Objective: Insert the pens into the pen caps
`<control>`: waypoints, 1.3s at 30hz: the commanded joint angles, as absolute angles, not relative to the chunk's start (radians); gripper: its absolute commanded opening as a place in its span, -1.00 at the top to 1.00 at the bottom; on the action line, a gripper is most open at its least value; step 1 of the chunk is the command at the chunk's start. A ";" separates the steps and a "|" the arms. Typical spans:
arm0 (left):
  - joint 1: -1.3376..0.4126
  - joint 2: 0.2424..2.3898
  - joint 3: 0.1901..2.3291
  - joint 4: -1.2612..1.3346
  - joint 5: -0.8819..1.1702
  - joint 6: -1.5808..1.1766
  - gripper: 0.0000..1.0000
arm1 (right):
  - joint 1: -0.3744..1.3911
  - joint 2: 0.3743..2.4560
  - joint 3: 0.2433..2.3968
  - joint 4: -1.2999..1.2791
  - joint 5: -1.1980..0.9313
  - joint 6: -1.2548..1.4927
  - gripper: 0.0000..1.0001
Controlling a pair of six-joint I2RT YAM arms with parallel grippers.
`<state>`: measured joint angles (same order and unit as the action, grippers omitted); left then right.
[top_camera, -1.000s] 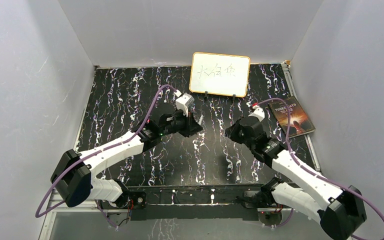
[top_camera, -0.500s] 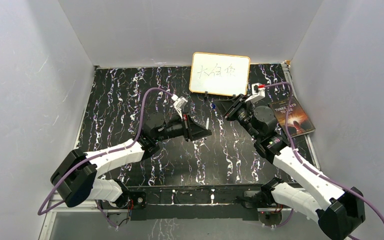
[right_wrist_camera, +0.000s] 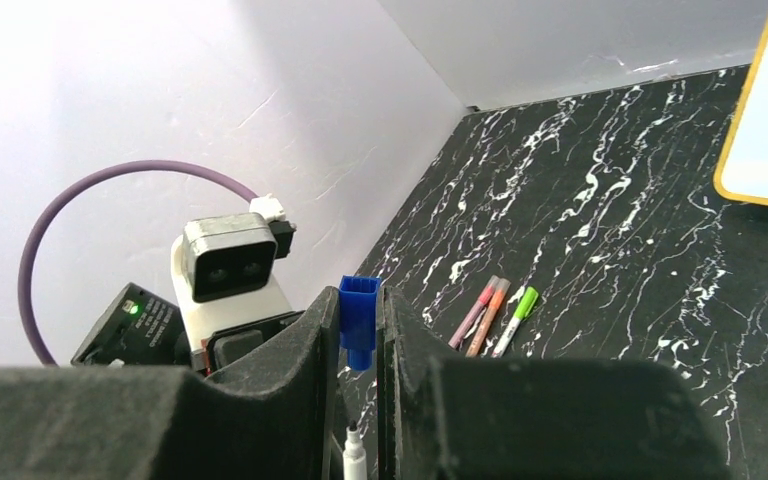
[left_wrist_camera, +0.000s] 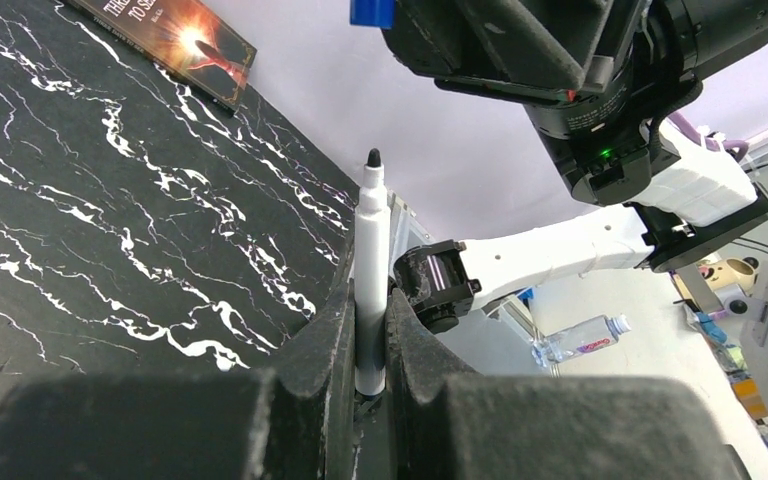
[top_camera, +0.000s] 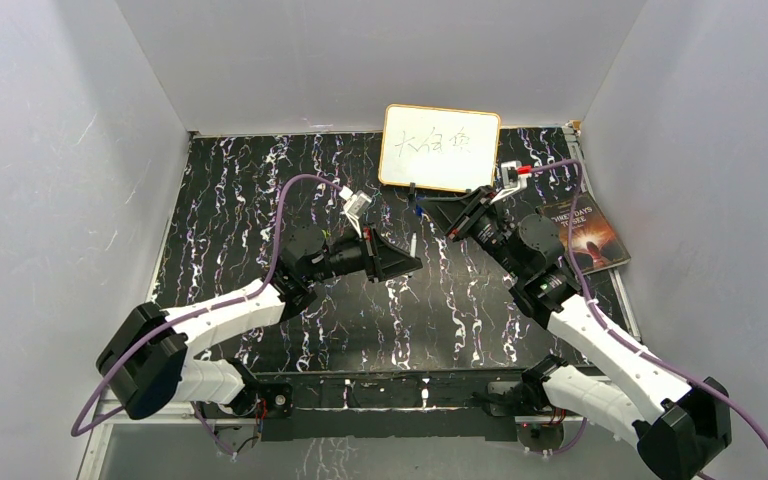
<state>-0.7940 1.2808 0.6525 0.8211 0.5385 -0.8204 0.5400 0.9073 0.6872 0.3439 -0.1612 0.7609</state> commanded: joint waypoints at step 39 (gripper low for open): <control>-0.798 1.235 0.742 0.723 0.507 -0.715 1.00 | 0.535 0.880 0.645 0.459 -0.259 0.766 1.00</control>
